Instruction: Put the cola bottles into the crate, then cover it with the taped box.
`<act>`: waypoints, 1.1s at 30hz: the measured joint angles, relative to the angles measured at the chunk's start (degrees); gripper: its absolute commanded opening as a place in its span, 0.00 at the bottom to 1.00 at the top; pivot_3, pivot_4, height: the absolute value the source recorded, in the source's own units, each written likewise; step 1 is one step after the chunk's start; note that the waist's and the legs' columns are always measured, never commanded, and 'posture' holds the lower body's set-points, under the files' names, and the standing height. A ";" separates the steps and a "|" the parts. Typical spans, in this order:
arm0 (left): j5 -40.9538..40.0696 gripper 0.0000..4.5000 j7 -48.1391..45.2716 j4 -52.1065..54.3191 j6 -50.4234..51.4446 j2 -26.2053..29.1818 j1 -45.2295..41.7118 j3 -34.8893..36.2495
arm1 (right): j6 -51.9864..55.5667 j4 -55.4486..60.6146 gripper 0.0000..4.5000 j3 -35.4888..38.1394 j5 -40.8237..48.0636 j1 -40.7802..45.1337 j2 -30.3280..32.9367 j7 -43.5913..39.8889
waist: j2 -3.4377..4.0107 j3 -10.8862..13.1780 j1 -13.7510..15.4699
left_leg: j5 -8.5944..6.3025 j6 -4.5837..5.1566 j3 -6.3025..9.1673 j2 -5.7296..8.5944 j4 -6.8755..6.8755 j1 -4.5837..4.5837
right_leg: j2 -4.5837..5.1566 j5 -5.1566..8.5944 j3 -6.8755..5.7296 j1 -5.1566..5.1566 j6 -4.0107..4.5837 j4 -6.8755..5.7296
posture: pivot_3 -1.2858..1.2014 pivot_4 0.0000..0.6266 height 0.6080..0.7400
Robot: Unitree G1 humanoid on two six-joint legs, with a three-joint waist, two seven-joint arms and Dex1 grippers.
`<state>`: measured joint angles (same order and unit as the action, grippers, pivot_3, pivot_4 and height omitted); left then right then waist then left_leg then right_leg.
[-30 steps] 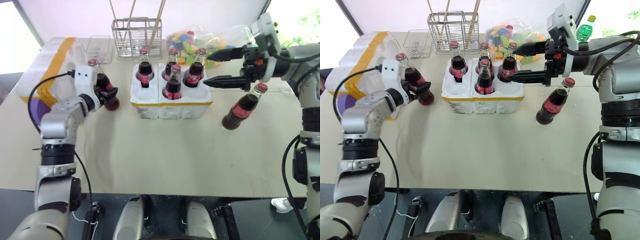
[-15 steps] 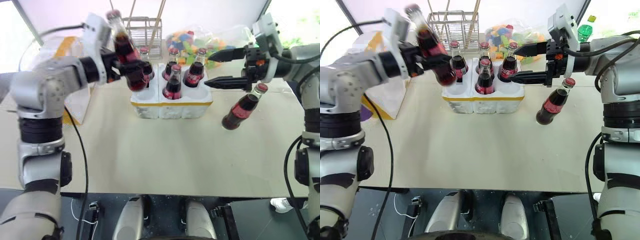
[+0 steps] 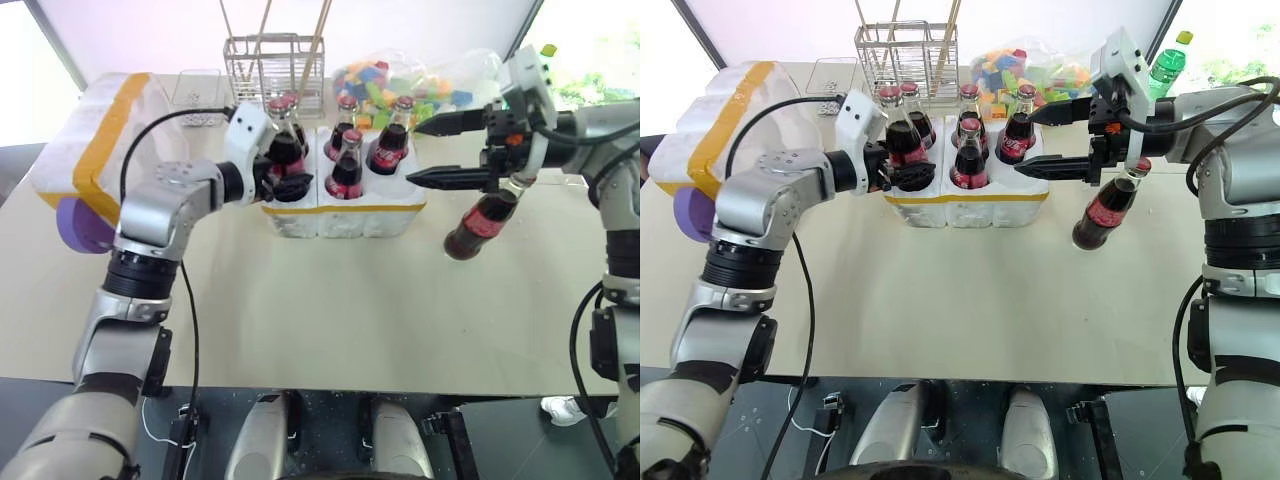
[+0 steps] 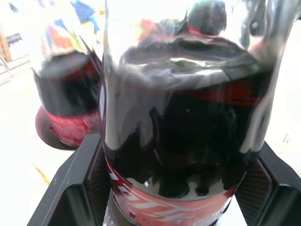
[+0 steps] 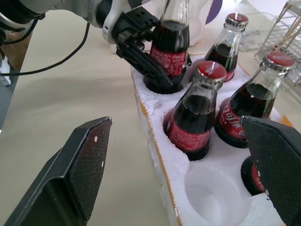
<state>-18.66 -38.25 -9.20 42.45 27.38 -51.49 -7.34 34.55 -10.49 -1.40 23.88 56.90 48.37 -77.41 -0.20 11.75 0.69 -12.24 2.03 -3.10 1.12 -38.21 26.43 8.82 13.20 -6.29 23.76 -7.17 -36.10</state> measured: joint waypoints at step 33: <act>-24.19 0.99 -29.16 17.68 10.42 18.51 4.68 10.93 | 26.58 31.90 1.00 33.95 20.86 -31.13 13.13 8.60 | 0.00 -0.04 0.26 | -0.20 0.29 0.20 -0.16 -0.02 -0.30 | 0.03 0.00 -0.03 -0.37 0.02 0.08 | 0.52 0.24 0.97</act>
<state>-42.85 -67.41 8.48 52.87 45.89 -46.81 3.59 61.13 21.41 32.55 44.74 25.78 61.50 -68.80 -0.19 11.71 0.95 -12.45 2.32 -2.90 0.96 -38.23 26.13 8.84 13.20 -6.32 23.40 -7.14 -36.02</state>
